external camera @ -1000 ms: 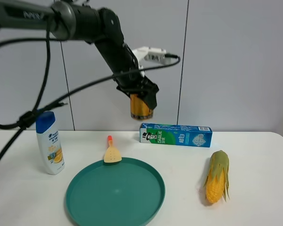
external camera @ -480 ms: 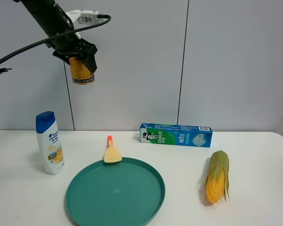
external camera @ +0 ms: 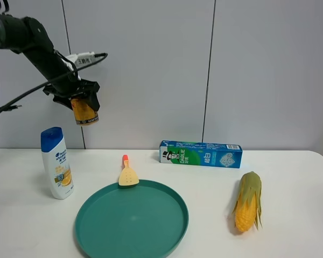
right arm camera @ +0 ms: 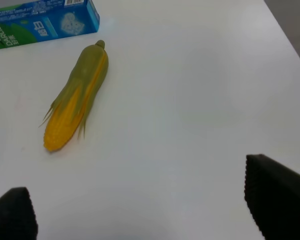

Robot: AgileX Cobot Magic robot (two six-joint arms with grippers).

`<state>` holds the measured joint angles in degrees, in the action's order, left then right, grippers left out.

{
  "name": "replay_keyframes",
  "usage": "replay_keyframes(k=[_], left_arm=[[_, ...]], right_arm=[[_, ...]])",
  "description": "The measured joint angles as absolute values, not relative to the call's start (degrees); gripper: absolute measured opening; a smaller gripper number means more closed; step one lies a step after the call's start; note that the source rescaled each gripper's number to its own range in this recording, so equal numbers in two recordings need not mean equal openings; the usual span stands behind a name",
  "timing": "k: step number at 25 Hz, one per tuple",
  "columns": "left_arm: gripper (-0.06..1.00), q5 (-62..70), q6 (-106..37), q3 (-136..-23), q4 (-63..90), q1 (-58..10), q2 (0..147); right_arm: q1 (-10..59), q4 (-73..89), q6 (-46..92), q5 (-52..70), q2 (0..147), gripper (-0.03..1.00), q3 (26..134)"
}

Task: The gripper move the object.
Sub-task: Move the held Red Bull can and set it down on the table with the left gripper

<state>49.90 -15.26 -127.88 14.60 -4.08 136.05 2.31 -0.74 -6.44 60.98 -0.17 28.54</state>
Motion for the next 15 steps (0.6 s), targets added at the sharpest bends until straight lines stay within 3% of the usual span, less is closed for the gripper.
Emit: replay_keyframes(k=[15], left_arm=[[0.01,48.0,-14.6,-127.9,6.6,-4.1,141.9]], right_arm=[[2.3,-0.7,-6.4,61.0,-0.2,1.00,28.5]])
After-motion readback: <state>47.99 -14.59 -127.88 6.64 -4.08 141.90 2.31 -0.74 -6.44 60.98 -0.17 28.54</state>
